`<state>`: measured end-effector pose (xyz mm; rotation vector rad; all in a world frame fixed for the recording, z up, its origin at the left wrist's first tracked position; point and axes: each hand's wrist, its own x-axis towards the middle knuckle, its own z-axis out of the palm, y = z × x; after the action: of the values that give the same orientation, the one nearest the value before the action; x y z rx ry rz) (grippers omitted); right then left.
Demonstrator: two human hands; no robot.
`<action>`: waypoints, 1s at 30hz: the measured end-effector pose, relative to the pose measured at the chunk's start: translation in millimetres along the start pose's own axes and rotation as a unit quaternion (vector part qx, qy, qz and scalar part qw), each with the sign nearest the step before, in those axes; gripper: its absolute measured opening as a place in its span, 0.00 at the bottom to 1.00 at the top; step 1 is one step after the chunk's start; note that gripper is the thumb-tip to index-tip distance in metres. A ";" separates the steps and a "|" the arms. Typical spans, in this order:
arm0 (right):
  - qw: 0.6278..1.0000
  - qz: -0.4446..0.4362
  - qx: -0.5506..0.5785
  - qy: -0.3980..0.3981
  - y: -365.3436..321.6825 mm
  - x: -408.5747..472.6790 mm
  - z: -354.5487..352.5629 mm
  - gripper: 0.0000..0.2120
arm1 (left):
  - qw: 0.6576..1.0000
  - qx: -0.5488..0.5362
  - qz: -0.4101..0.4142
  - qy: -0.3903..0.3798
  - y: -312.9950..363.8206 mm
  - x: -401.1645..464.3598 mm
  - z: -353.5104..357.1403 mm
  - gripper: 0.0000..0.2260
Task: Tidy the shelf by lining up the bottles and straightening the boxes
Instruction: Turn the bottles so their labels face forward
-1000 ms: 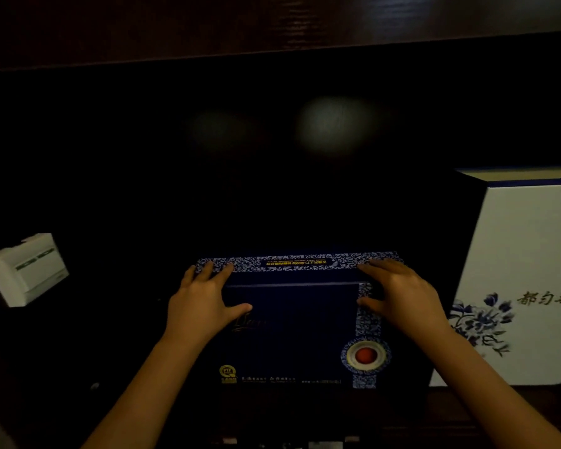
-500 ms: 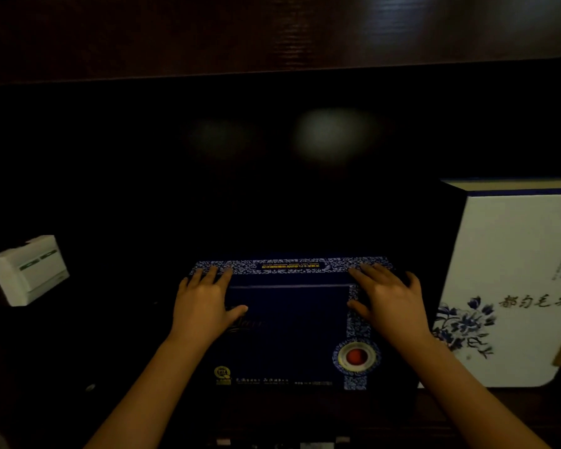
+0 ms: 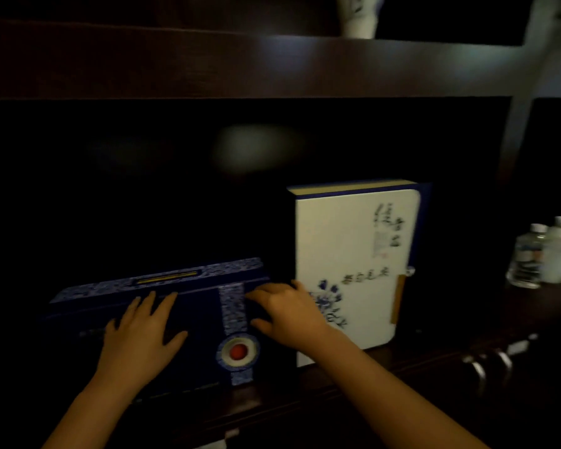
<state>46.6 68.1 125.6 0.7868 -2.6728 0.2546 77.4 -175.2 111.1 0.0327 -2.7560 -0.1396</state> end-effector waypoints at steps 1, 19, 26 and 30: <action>1.000 -0.003 0.006 0.001 3.5 -10.5 -2.6 0.24 | 0.999 -0.031 0.017 0.008 13.7 -4.8 -1.7 0.32; 0.984 0.174 0.045 0.001 286.6 -322.9 -107.1 0.20 | 0.948 -0.230 0.132 -0.179 419.8 -77.0 47.7 0.20; 0.966 0.247 0.064 0.042 379.0 -377.8 -126.1 0.21 | 0.943 -0.234 0.181 -0.154 532.6 -59.1 56.4 0.20; 0.957 0.277 0.059 0.058 437.2 -385.3 -123.8 0.21 | 0.938 -0.239 0.201 -0.149 591.7 -25.6 73.2 0.20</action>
<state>142.5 653.0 64.6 0.0270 -2.7237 0.5806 71.5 421.3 94.3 -0.7310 -2.8686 -0.7466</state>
